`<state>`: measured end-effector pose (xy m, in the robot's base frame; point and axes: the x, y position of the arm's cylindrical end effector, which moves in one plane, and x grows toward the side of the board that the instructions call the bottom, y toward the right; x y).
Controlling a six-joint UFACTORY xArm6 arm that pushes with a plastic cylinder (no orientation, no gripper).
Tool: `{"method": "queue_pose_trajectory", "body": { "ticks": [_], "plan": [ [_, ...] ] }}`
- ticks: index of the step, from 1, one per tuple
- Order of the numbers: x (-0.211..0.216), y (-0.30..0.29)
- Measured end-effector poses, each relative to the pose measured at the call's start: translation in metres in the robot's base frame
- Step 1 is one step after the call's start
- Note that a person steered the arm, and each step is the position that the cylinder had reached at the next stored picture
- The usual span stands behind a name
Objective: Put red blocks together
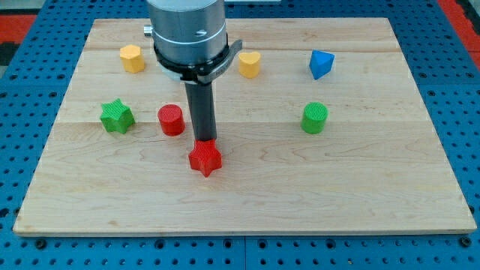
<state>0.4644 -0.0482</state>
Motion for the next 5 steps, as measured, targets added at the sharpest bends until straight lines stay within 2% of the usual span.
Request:
{"method": "queue_pose_trajectory", "body": {
  "ticks": [1, 2, 3, 4, 5],
  "plan": [
    [-0.041, -0.006],
    [-0.066, -0.071],
    [-0.068, -0.103],
    [-0.06, -0.052],
    [-0.027, -0.04]
  ]
}}
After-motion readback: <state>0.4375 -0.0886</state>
